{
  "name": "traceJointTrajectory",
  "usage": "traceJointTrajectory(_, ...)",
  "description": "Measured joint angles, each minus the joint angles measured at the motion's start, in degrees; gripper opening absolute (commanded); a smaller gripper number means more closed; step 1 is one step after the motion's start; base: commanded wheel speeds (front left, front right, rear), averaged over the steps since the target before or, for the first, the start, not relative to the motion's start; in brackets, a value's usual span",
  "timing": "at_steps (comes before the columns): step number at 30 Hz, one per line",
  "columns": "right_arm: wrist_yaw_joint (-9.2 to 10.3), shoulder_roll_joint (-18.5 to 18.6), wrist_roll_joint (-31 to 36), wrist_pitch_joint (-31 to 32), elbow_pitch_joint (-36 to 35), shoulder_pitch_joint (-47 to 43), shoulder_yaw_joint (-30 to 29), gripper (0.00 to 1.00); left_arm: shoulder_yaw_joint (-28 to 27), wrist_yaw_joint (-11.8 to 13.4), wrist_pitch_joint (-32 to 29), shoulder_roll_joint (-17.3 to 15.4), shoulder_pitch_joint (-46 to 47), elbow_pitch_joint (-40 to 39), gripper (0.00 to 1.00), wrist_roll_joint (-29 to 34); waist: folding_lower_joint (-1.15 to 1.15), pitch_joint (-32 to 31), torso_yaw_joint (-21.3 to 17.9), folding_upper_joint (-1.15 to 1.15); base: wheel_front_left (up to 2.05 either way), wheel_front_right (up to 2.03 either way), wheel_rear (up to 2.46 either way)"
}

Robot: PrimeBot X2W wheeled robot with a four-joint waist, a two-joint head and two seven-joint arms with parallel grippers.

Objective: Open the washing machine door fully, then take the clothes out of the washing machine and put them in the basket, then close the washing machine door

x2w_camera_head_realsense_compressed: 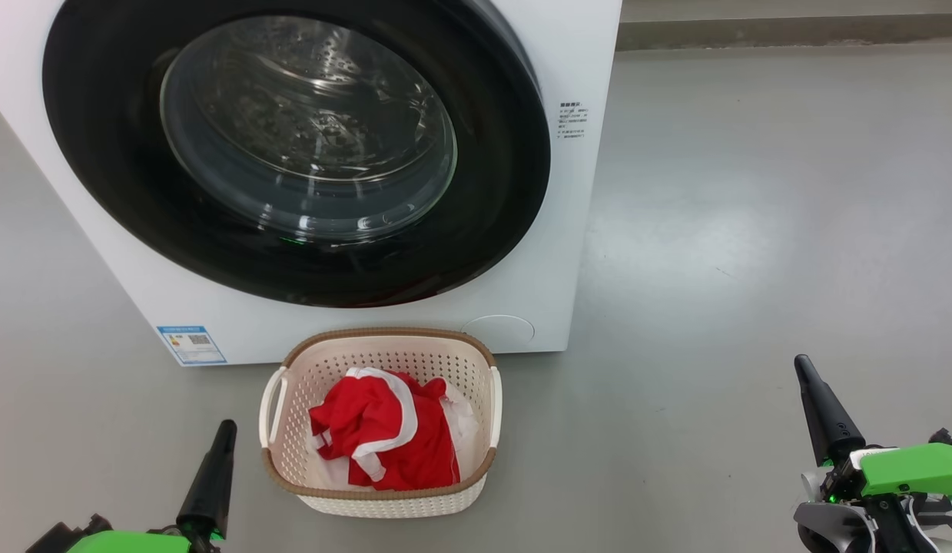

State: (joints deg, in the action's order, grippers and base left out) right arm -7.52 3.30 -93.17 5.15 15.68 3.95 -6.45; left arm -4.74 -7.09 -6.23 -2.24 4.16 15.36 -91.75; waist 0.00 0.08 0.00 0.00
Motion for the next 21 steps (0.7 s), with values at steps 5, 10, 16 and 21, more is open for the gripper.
traceJointTrajectory(5,0.00,0.0,0.0,0.0,0.0,0.0,0.0,0.00,0.0,0.0,0.0,0.0,0.0,0.0,0.00,0.0,0.00,0.0,0.0,0.00,0.00,0.00,0.00)
traceJointTrajectory(10,0.00,0.0,0.0,0.3,0.0,0.0,-0.1,0.00,0.0,0.0,0.0,0.0,0.0,0.0,0.00,0.0,0.00,0.0,0.0,0.00,0.00,0.00,0.00)
traceJointTrajectory(16,0.00,0.0,0.0,0.3,0.0,0.0,-0.1,0.00,0.0,0.0,0.0,0.0,0.0,0.0,0.00,0.0,0.00,0.0,0.0,0.00,0.00,0.00,0.00)
traceJointTrajectory(21,0.00,-0.1,0.0,0.4,0.0,0.0,-0.1,0.00,0.0,0.0,0.0,0.0,0.0,0.0,0.00,0.0,0.00,0.0,0.0,0.00,0.00,0.00,0.00)
